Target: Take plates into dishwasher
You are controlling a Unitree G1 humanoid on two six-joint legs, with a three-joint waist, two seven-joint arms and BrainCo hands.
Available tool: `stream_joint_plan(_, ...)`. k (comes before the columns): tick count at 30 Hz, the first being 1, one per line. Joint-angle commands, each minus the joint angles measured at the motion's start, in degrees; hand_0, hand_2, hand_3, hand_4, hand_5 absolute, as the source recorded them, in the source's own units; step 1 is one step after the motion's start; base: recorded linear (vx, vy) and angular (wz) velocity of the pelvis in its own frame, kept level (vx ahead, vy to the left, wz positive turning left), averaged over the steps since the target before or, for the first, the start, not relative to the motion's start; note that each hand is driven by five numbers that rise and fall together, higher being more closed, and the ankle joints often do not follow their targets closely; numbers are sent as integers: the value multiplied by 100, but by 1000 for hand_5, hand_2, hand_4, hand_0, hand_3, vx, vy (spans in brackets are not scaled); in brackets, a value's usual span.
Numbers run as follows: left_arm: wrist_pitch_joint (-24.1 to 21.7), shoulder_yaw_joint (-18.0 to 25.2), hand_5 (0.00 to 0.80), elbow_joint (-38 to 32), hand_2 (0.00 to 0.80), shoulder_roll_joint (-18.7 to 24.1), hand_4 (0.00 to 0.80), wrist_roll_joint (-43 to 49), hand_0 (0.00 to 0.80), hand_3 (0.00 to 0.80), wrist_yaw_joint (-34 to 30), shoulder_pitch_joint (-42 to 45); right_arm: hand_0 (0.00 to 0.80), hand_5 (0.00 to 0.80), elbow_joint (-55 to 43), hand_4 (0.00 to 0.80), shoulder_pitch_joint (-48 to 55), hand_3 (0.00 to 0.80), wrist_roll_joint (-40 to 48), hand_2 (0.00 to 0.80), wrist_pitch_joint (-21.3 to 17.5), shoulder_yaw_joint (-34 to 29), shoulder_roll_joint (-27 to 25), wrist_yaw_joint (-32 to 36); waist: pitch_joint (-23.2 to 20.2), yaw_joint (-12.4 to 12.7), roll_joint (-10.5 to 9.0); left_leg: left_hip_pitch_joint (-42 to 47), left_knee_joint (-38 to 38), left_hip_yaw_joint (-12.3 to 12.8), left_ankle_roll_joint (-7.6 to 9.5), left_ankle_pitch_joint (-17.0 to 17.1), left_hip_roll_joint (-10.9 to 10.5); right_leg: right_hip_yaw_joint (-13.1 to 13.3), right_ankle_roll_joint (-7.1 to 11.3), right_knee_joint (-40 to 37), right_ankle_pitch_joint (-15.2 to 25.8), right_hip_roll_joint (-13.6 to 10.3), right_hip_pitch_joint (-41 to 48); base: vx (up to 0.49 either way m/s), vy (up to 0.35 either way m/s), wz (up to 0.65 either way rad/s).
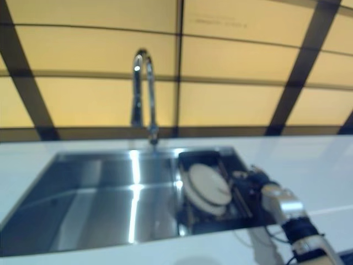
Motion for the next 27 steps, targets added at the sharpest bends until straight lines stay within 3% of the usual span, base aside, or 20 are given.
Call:
stream_joint_plan(1, -65, -316, 0, 141, 0, 79, 0, 168, 0, 0, -8, -280, 0, 0, 31, 0, -786, 0, -734, 0, -585, -9, -376, 75, -18, 131, -59, 56, 14, 120, 355, -493, -375, 171, 99, 146, -361, 292, 130, 0, 0, 0)
stream_joint_plan(5, -66, -268, 0, 98, 0, 87, 0, 200, 0, 0, -12, -243, 0, 0, -329, 0, -876, 0, -1697, 0, -870, 164, -610, 235, -19, 128, -62, 46, 14, 100, 357, -492, -378, 179, 104, 141, -366, 293, 125, 0, 0, 0)
stream_joint_plan(10, -63, -187, 0, 37, 0, 94, 0, 248, 0, 0, -9, -185, 0, 0, -941, 0, -833, 0, -2230, 0, -958, 243, -794, 331, -15, 105, -69, 36, 14, 93, 361, -488, -375, 187, 111, 158, -372, 290, 109, 0, 0, 0)
stream_joint_plan(16, -79, 5, 0, 24, 0, 125, 0, 290, 0, 0, -25, -142, 0, 0, -1940, 0, -620, 0, -3253, 0, -1398, 189, -1252, 396, -17, 9, -86, 17, 14, 97, 371, -499, -369, 256, 133, 182, -375, 306, 60, 0, 0, 0)
stream_joint_plan(20, -128, 105, 0, 56, 0, 125, 0, 300, 0, 0, -33, -126, 0, 0, -2516, 0, -353, 0, -3182, 0, -1305, 76, -1559, 768, -44, -61, -99, -7, 14, 117, 378, -507, -368, 318, 147, 197, -378, 320, 10, 0, 0, 0)
stream_joint_plan(27, -162, 164, 0, 95, 0, 138, 0, 239, 0, 0, -24, -153, 0, 0, -2941, 0, 125, 0, -3124, 0, -1078, 109, -1653, 1837, -53, -120, -130, -18, 14, 145, 384, -514, -353, 335, 154, 214, -383, 321, -6, -1, -5, -1)
